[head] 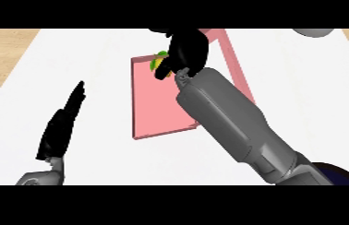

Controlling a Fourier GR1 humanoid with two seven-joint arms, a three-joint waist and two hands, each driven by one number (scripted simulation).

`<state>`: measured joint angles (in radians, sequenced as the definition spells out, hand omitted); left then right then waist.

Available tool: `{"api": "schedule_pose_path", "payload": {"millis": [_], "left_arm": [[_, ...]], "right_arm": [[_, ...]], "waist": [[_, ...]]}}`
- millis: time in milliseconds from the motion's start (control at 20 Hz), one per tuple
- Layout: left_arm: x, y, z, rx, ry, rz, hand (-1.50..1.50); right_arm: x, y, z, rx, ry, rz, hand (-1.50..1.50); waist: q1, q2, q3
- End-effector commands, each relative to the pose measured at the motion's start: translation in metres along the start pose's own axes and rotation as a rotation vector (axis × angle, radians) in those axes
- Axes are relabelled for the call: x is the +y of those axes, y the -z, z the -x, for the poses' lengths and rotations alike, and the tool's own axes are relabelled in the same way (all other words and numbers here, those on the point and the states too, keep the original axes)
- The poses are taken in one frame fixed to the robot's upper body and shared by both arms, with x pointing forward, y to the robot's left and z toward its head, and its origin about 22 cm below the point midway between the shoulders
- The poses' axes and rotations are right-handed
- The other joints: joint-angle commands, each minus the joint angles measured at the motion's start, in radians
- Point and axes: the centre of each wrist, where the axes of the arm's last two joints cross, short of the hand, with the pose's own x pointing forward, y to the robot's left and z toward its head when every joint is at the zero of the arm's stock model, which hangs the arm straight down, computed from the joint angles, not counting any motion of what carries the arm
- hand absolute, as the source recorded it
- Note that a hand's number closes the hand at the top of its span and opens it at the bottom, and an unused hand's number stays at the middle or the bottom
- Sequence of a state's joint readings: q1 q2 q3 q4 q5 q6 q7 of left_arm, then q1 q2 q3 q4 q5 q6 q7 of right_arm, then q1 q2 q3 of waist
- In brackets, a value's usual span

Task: Pick the lemon from the plate and place it in the cardboard box

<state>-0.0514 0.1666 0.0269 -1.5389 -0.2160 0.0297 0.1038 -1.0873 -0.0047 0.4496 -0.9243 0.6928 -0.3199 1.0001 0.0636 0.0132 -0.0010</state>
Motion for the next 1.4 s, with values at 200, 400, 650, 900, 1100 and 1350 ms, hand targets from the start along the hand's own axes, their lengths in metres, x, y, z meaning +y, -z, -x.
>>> {"api": "schedule_pose_path", "payload": {"millis": [200, 400, 650, 900, 1100, 1350], "left_arm": [[-0.008, -0.002, 0.011, -0.013, -0.008, -0.004, 0.00], [-0.004, -0.001, 0.005, 0.001, -0.011, -0.014, 0.00], [0.016, -0.009, 0.015, 0.028, -0.010, -0.046, 0.00], [0.016, -0.020, 0.032, 0.037, -0.002, -0.071, 0.00], [0.012, -0.018, 0.029, 0.067, -0.016, -0.082, 0.00], [0.022, -0.030, 0.023, 0.069, -0.024, -0.082, 0.00]], "right_arm": [[0.022, 0.016, 0.016, 0.052, 0.221, 0.122, -1.50], [0.008, 0.018, 0.005, 0.028, 0.396, 0.267, -1.50], [-0.014, 0.027, 0.019, 0.038, 0.604, 0.354, -1.50], [-0.029, 0.024, 0.037, 0.041, 0.733, 0.468, -1.50], [-0.041, 0.021, 0.084, 0.106, 0.759, 0.543, -1.50], [-0.081, -0.007, 0.156, 0.097, 0.764, 0.587, -1.50]], "waist": [[0.007, 0.005, 0.000], [-0.010, -0.003, 0.001], [-0.052, -0.012, 0.002], [-0.078, -0.021, 0.001], [-0.104, -0.027, 0.001], [-0.105, -0.027, 0.002]]}}
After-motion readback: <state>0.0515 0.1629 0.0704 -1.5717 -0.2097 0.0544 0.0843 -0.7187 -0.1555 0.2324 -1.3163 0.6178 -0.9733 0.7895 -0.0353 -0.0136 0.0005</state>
